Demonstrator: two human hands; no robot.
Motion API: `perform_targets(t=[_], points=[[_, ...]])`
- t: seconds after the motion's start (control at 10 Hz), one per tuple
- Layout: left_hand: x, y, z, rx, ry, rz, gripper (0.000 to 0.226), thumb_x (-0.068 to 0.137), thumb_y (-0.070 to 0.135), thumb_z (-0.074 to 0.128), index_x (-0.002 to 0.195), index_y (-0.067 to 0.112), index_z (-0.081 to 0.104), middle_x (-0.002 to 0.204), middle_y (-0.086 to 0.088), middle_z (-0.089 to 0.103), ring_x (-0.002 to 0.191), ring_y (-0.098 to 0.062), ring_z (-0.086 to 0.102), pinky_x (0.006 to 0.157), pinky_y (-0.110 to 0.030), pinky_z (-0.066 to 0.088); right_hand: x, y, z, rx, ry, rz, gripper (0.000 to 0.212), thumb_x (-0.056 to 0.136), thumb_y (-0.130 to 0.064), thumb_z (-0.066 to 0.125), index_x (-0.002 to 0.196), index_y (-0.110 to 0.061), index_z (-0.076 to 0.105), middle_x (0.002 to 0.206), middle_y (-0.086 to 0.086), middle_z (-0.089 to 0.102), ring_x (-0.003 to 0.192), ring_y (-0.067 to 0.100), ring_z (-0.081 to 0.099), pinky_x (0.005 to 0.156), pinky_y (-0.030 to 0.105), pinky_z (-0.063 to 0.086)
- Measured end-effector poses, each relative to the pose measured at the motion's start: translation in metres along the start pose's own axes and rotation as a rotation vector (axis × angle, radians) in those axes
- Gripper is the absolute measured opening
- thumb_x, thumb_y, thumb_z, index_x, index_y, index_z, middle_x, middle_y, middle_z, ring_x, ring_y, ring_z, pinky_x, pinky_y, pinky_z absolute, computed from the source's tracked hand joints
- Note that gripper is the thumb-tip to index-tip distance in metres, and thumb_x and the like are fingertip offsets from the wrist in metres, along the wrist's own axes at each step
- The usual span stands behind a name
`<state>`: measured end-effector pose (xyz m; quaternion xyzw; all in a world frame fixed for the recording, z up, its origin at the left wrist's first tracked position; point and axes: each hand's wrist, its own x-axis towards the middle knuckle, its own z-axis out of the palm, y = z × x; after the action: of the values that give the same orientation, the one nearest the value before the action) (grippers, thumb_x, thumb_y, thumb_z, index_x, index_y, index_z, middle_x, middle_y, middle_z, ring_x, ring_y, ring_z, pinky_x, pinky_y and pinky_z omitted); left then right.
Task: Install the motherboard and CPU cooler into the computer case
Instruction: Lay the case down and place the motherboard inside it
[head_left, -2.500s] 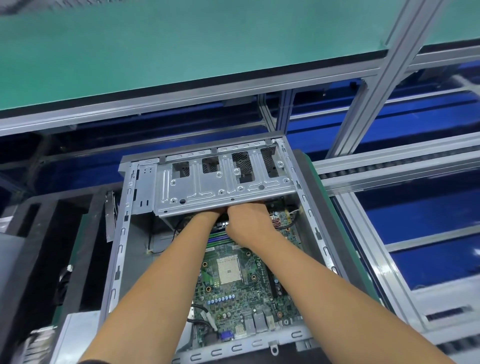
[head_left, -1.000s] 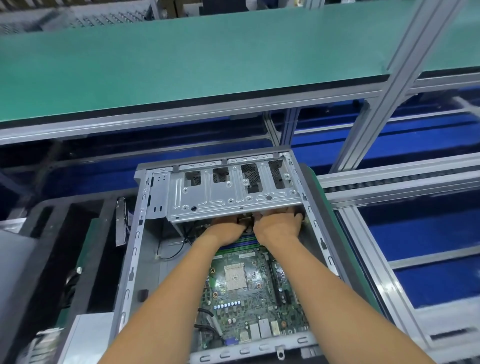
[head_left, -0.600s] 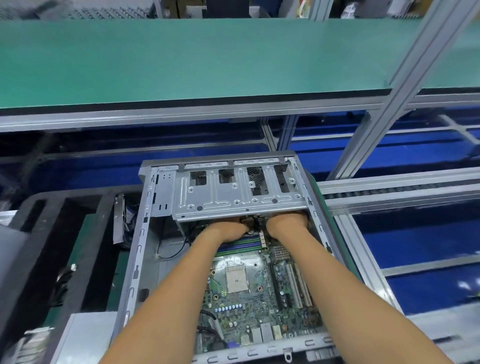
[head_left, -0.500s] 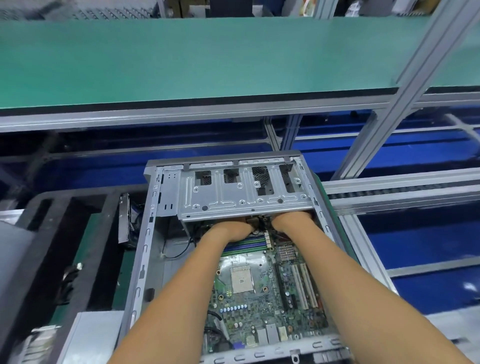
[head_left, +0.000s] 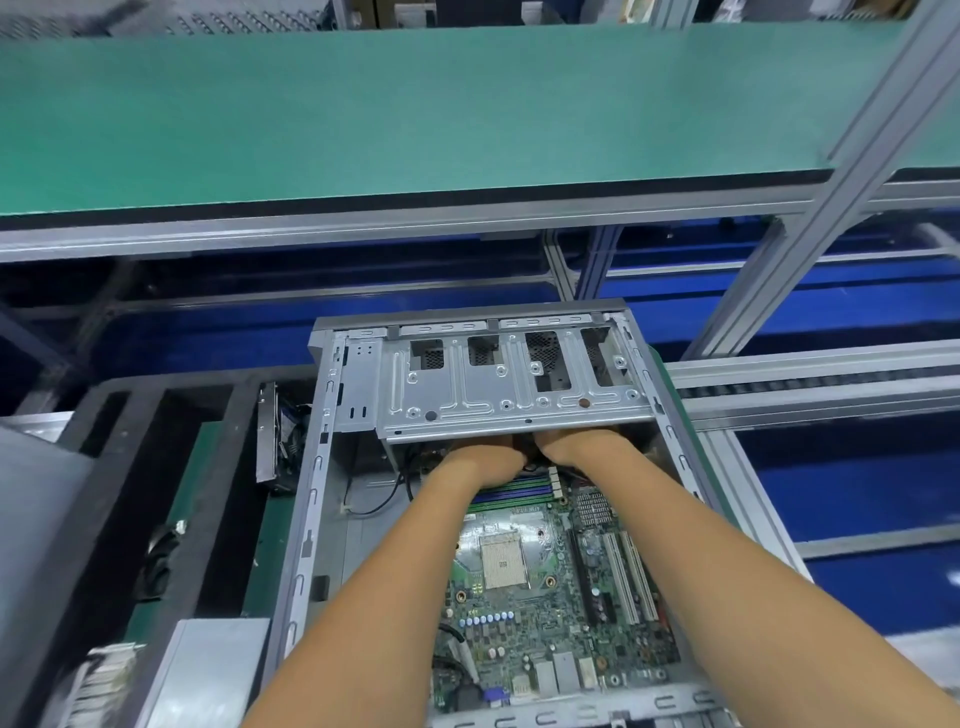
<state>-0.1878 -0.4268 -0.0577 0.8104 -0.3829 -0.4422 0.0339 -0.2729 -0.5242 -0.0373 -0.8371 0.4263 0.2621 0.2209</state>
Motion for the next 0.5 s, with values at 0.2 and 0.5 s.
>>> perform_targets(t=[0.2, 0.5], points=[[-0.003, 0.002, -0.001, -0.031, 0.040, 0.022, 0.049, 0.098, 0.035, 0.032, 0.146, 0.022, 0.031, 0.150, -0.004, 0.036, 0.128, -0.023, 0.042, 0.089, -0.028, 0.033, -0.009, -0.009, 0.007, -0.034, 0.063, -0.029, 0.042, 0.104, -0.028, 0.030, 0.141, -0.014, 0.044, 0.148, 0.012, 0.042, 0.136, 0.033, 0.038, 0.111, 0.046, 0.030], [-0.008, 0.003, -0.010, -0.081, 0.038, 0.049, 0.023, 0.093, 0.021, 0.036, 0.108, 0.020, 0.053, 0.121, -0.007, 0.057, 0.091, -0.018, 0.047, 0.079, -0.029, 0.037, -0.013, -0.013, 0.010, 0.010, 0.096, -0.005, 0.042, 0.103, -0.035, 0.022, 0.138, -0.026, 0.043, 0.149, 0.005, 0.042, 0.135, 0.029, 0.038, 0.110, 0.045, 0.031]])
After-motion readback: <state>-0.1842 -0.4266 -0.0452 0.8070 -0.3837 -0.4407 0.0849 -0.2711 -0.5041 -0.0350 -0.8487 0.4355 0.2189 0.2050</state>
